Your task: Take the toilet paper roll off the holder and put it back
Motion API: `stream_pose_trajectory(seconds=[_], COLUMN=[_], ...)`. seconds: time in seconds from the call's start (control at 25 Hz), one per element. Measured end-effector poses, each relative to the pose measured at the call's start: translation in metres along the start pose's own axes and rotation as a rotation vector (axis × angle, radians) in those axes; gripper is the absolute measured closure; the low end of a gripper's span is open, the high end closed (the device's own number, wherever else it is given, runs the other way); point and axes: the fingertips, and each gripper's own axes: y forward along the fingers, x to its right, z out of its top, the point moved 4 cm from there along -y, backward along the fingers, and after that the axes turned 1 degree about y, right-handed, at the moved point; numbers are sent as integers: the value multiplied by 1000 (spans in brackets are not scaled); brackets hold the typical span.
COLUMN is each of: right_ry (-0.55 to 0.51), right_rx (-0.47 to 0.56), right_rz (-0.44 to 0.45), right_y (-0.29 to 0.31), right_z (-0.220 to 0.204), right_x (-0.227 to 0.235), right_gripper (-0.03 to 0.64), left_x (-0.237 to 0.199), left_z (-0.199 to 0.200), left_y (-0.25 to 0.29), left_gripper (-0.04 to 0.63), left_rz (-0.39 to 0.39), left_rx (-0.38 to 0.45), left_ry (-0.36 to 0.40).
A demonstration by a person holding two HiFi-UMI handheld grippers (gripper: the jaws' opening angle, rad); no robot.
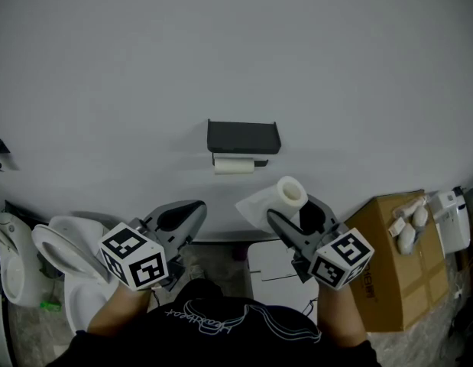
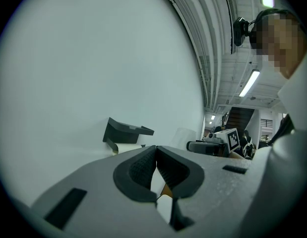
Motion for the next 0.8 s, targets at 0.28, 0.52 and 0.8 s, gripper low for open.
stream_pose_trajectory(seconds=[0.28,0.52,0.8], right_ry=[-56,-116,-166], right_rx=[42,66,93], right_rz=[-5,-16,-22], right_y=[8,20,43], right_z=[34,60,85], right_x=[7,19,36], right_gripper=[339,339,339], left_x=[-10,-20,-37], left_z=[12,23,36], left_y=[1,6,22], left_gripper=[589,589,589], left_rz=[2,-2,-16], left_rx=[11,30,33], left_ry=[14,29,51])
